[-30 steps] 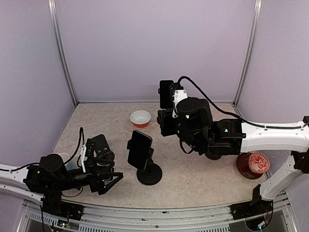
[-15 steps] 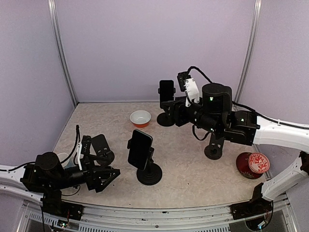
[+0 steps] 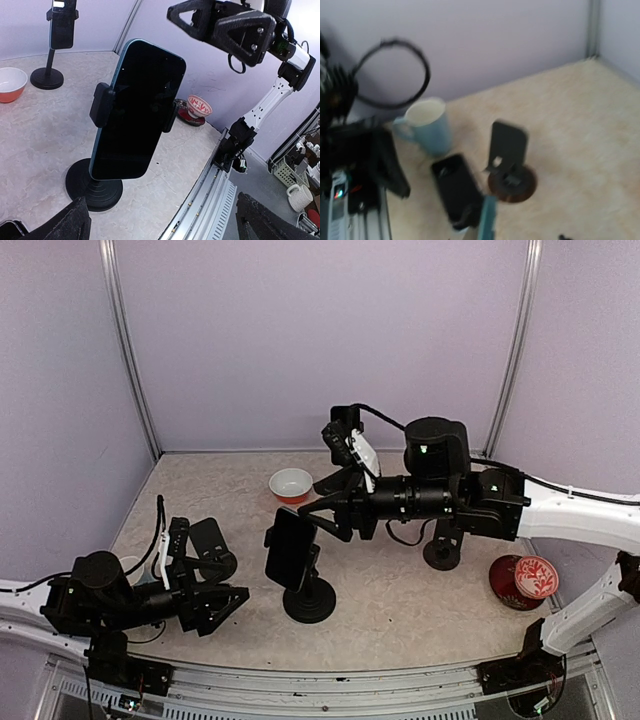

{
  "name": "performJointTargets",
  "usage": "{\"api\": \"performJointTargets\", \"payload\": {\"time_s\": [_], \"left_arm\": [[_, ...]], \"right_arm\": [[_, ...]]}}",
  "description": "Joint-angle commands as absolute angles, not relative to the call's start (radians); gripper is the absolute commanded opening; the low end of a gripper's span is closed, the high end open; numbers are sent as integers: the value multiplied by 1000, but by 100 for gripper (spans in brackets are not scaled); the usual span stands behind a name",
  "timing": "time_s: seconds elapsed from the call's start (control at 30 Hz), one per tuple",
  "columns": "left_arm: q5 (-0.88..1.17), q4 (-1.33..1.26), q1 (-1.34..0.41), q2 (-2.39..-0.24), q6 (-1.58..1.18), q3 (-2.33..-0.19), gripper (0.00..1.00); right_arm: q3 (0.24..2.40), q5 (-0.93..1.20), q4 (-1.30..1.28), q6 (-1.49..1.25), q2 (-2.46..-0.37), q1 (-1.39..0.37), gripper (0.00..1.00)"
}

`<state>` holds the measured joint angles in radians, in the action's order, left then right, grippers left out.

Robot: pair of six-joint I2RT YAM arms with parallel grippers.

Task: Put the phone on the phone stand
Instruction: Pick up the phone stand with the phone from the center of the board.

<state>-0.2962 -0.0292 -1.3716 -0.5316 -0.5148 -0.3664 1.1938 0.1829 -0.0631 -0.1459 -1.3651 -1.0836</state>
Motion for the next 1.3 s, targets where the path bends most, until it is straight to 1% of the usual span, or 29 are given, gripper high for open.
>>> {"api": "performJointTargets", "payload": {"time_s": [0.0,0.1,0.13,0.23,0.27,0.3,0.33,0.4,0.57,0.67,0.77,0.9,1.07,1.27], "left_arm": [[-295,-41,-1378,-541,-495,-409,99],[-291,-33,-1378,-552,-494,-420,99],[-290,-38,-1379,-553,-490,-420,99],[-294,-46,-1377,-558,-480,-427,99],[-294,-46,-1378,-559,-482,-428,99],[-292,-46,-1378,-558,-483,-430,99],[-292,-46,-1378,-556,-486,-429,99],[-294,-51,-1378,-548,-491,-421,99],[-299,-70,-1378,-531,-509,-391,99],[-297,-63,-1378,-540,-508,-396,99],[-300,-59,-1378,-554,-495,-407,99],[-294,-74,-1378,-564,-483,-411,99],[-281,-75,-1377,-575,-472,-408,99],[-270,-64,-1378,-559,-472,-411,99]], "right_arm": [[1170,289,-54,-196,-1411,-1090,63],[1165,301,-46,-212,-1434,-1089,57],[1169,306,-50,-212,-1442,-1090,53],[1172,319,-61,-213,-1458,-1091,40],[1171,320,-61,-214,-1460,-1091,34],[1175,326,-66,-214,-1463,-1091,25],[1183,331,-74,-212,-1466,-1090,19],[1205,336,-101,-200,-1472,-1089,12],[1276,346,-164,-157,-1467,-1082,1],[1354,374,-218,-129,-1461,-1055,0],[1388,430,-237,-103,-1430,-989,0],[1416,534,-251,-74,-1380,-855,0],[1519,529,-363,39,-1381,-676,0],[1558,785,-341,111,-1413,-448,0]]}}
